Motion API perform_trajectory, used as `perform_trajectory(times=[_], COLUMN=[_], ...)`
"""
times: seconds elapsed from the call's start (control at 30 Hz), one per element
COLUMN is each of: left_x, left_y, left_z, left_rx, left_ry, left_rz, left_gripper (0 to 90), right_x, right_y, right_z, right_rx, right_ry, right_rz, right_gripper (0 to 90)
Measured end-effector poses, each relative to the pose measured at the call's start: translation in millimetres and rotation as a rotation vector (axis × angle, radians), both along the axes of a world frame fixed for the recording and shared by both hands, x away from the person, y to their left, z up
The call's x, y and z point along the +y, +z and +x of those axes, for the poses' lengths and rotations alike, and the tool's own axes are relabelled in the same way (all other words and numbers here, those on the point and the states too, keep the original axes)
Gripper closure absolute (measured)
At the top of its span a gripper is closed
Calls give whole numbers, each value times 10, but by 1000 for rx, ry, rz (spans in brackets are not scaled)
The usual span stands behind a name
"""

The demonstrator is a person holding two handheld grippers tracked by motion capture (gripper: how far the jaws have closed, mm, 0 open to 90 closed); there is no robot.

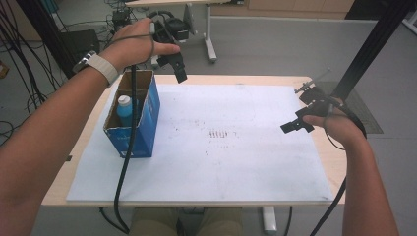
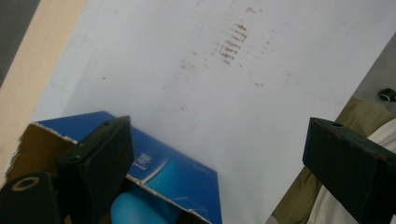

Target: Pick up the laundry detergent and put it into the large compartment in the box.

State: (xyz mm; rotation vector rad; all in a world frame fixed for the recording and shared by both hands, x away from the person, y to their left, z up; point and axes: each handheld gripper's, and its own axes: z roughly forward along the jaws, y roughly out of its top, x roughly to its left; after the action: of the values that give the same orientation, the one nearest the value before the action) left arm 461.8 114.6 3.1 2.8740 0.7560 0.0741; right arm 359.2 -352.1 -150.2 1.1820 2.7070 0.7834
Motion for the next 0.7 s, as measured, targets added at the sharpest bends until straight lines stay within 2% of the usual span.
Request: perform_trajectory(times=[0.1,0.33,0.43,0.7], left_x=[-62,-77,-98,-141], left_y=[-75,-251,-337,-483], left_z=[7,13,8,-1], left_rx=[1,3,5,13], left_ry=[-32,-86,-113,-151], left_rz=[13,-7,-2,10], left_gripper=[73,73,73,67], right_x=[4,15,24,80], right_y=[-11,-26,-26,-41], right_z=[0,2,3,32], right_rx=[2,4,6,8], right_ry=[-2,-1,-3,7], right_rz=[0,1,0,-2], right_gripper=[78,78,78,78])
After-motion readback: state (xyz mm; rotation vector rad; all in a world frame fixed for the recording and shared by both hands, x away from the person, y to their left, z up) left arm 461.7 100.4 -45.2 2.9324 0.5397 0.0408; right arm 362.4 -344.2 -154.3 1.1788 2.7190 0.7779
